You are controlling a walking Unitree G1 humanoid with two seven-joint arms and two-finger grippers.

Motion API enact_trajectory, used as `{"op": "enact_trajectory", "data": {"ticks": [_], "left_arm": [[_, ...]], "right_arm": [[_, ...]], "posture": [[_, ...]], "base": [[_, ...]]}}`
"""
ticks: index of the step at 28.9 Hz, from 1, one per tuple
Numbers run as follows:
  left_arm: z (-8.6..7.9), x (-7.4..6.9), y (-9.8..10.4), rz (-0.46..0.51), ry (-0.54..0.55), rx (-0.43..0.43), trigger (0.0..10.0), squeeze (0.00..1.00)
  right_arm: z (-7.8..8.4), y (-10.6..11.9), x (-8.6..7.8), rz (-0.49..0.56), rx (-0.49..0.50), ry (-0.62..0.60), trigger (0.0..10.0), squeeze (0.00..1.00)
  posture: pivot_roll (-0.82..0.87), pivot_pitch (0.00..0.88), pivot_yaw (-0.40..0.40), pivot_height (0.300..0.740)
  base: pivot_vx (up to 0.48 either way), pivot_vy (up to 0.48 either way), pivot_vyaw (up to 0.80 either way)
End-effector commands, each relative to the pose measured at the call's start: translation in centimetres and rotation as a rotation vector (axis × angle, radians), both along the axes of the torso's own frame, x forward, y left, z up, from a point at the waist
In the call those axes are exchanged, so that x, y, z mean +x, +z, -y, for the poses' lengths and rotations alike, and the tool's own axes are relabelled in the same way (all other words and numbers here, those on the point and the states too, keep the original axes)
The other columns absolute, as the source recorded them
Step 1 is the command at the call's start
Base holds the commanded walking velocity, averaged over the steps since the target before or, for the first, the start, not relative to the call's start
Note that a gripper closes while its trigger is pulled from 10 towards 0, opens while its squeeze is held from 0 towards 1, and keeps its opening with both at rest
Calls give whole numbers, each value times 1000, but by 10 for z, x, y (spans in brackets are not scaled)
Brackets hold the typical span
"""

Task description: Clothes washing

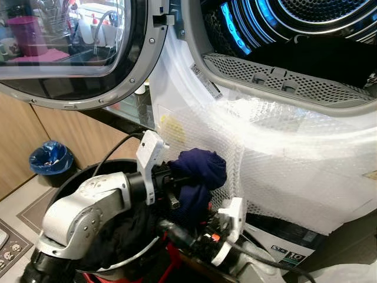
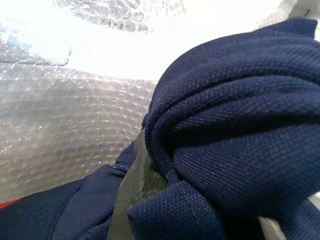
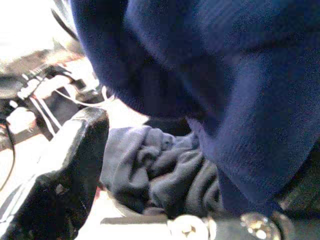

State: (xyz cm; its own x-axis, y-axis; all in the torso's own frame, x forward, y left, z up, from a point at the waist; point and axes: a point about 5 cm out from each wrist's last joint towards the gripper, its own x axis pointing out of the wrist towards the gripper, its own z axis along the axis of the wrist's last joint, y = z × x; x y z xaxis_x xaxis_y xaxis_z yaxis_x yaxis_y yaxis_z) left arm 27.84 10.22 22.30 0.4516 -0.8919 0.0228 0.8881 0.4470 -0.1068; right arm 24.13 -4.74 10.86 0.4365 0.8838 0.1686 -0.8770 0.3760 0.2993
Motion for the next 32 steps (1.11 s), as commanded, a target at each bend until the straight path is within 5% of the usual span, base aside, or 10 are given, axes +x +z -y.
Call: {"op": "enact_trajectory", "data": {"ticks": [1,9,18,20,23,25,27,32], "left_arm": [[6,1,7,39,-16,-5,0,0],[11,0,10,44,-26,-23,0,0],[6,2,13,49,-5,-21,0,0],[5,3,15,55,2,-25,0,0],[4,3,15,58,11,-25,0,0],[3,5,16,59,14,-25,0,0],[3,5,16,61,13,-26,0,0],[3,6,17,61,12,-28,0,0]], "right_arm": [[-5,-2,2,29,-64,-20,10000,0],[8,-18,38,8,-230,-443,10000,0],[38,-2,56,-97,22,-775,10000,0],[41,6,52,-153,198,-703,10000,0],[38,15,37,-135,281,-488,10000,0],[39,23,14,-126,369,-217,10000,0],[40,23,0,-96,351,-78,10000,0],[41,15,-3,-95,292,-62,10000,0]], "posture": [[-23,86,0,740],[-19,93,4,740],[-15,91,5,740],[-15,91,5,740],[-14,91,7,740],[-16,91,10,740],[-20,90,13,740],[-20,89,12,740]], "base": [[0,0,0],[0,0,0],[0,0,0],[0,0,0],[0,0,0],[0,0,0],[0,0,0],[0,0,0]]}}
